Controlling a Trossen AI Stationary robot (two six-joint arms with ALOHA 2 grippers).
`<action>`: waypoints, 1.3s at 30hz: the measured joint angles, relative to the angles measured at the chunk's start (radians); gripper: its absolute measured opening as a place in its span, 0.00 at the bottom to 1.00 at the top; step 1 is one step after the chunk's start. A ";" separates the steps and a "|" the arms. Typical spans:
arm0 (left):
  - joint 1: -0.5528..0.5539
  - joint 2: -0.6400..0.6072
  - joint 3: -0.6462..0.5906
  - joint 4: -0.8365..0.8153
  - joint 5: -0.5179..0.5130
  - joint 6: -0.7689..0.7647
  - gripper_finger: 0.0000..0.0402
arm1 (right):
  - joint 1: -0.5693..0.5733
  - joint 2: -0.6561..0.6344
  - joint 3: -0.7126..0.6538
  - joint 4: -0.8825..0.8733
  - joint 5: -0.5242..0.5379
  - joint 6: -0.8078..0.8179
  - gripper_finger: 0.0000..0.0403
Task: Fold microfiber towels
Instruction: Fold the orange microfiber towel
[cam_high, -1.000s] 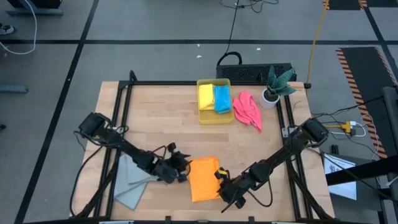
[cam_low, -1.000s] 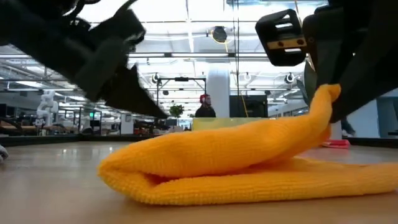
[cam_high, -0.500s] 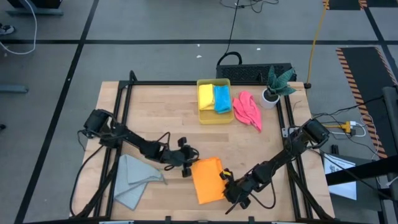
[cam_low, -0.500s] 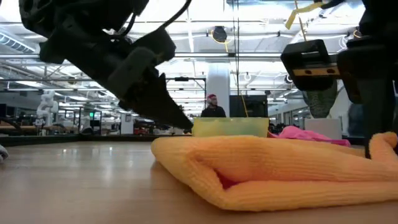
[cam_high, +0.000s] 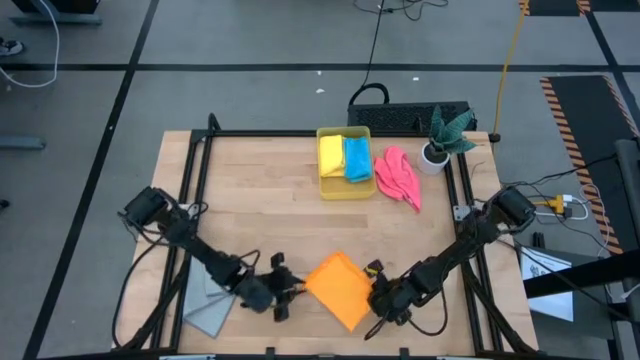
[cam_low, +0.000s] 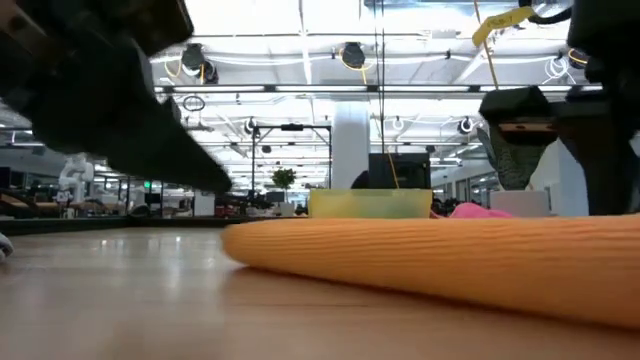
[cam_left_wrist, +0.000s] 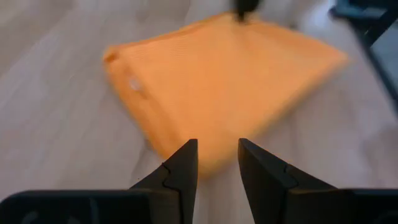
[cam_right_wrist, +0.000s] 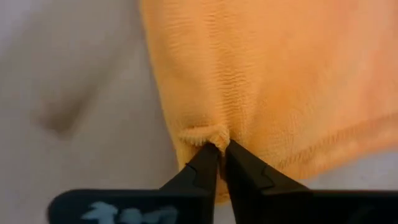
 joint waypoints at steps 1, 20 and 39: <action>-0.010 0.000 0.004 0.012 -0.031 0.013 0.29 | 0.000 -0.020 -0.002 -0.034 0.004 0.016 0.08; 0.248 0.040 0.148 -0.256 0.178 0.175 0.29 | 0.033 -0.156 -0.158 0.071 -0.003 0.515 0.36; -0.010 0.104 0.198 -0.124 -0.116 0.018 0.29 | -0.026 -0.358 -0.304 0.109 0.043 0.492 0.26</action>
